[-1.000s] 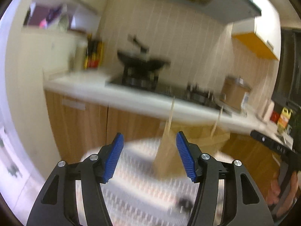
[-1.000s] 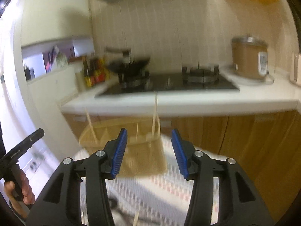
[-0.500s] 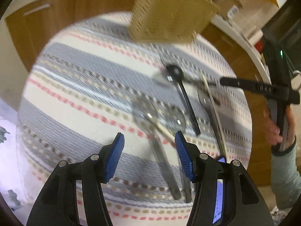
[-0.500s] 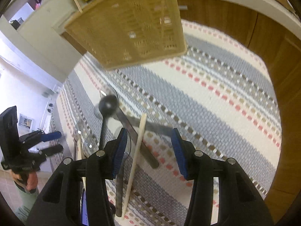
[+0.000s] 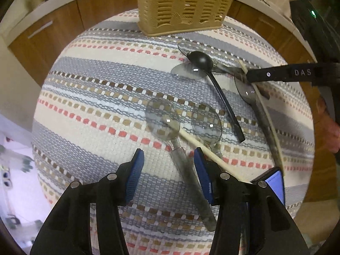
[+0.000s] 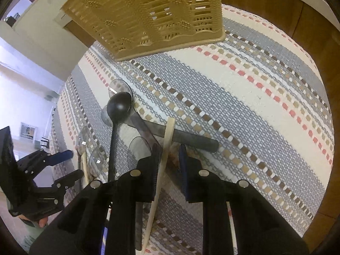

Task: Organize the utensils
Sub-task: 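Grasp a clear plastic spoon with the left tool while the right tool grasps a chopstick, then lift the spoon and chopstick and carry both over the basket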

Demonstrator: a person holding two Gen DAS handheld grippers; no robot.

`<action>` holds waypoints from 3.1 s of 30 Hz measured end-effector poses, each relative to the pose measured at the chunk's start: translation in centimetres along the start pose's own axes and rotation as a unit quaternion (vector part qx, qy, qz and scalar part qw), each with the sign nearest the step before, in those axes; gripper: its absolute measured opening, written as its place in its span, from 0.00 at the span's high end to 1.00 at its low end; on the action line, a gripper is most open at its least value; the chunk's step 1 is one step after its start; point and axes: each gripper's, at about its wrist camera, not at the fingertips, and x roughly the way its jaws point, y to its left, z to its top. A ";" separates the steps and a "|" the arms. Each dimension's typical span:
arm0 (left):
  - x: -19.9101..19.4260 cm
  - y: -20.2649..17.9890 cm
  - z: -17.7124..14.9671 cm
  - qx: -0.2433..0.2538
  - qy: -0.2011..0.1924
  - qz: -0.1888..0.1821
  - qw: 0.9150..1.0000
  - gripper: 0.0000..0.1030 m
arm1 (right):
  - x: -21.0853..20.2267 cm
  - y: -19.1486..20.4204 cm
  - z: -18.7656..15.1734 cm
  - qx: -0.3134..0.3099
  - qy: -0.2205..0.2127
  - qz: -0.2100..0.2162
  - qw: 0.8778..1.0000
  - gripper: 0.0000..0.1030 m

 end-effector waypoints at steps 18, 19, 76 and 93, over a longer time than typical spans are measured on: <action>-0.2 3.5 1.9 -0.040 -0.007 0.011 0.999 0.89 | -0.8 -2.1 0.0 -0.023 -0.019 -0.069 0.997 0.95; -0.2 3.6 2.0 -0.042 -0.007 0.008 0.999 0.89 | -0.7 -2.2 0.0 -0.024 -0.015 -0.069 0.997 0.94; -14.4 0.3 15.3 -0.102 -0.535 -0.025 0.838 0.90 | -19.2 1.6 6.6 -0.072 -0.435 -0.027 0.897 0.96; -8.5 1.0 18.0 -0.109 -0.533 0.038 0.838 0.90 | -16.5 0.6 13.9 -0.036 -0.562 -0.101 0.820 0.96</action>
